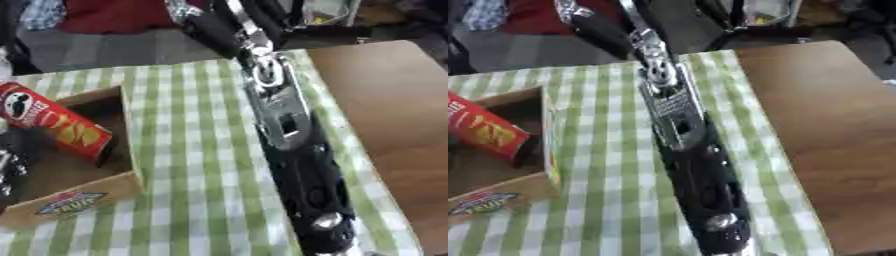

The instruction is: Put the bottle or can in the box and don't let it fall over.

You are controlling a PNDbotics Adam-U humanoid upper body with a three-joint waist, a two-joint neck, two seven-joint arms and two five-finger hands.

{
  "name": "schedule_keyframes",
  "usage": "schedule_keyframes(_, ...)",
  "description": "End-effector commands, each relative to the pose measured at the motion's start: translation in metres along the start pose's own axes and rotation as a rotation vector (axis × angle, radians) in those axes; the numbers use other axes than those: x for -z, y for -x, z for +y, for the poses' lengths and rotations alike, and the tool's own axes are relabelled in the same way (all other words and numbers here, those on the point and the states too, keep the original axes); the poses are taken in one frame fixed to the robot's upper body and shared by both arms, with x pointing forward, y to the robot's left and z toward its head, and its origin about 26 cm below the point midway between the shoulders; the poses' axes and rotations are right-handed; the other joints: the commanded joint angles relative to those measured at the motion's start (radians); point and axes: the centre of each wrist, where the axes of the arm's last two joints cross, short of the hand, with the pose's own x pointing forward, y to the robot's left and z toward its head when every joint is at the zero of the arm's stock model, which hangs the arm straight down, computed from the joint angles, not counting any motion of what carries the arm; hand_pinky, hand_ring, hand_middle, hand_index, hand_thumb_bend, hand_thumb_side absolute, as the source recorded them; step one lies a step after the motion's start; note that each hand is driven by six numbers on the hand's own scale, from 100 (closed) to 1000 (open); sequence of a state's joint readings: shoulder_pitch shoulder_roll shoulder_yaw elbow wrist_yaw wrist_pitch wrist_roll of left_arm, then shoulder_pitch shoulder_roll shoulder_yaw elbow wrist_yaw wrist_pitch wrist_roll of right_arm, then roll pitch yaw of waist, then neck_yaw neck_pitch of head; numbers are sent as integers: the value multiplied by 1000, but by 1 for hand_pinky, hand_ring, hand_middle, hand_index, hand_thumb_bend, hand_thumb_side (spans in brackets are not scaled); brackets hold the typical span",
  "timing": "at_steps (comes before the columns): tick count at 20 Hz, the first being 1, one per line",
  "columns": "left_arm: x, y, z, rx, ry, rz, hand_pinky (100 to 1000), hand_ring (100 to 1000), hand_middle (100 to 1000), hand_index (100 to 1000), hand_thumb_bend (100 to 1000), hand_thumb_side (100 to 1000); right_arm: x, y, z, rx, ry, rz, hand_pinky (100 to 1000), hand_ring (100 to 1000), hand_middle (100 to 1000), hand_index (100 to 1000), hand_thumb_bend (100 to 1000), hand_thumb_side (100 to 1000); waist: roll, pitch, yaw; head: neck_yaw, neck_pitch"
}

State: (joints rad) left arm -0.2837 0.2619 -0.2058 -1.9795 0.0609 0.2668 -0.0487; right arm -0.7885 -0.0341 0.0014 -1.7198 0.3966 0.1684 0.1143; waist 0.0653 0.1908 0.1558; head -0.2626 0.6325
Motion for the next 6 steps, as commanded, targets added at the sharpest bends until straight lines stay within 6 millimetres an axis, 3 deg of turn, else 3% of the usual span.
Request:
schedule_keyframes(1,4,-11,-1,-23,-16,-59,945,1000,731,831,100,870,-6,-12,-13,13,53,-44,963,944,924,904,100,608,5,-30,-10,20,13)
schedule_keyframes(6,6,-12,-5,-81,-39,-93,945,1000,725,827,100,861,-21,-5,-22,61,108,-21,969,930,878,893,100,641,6,-38,-23,33,26)
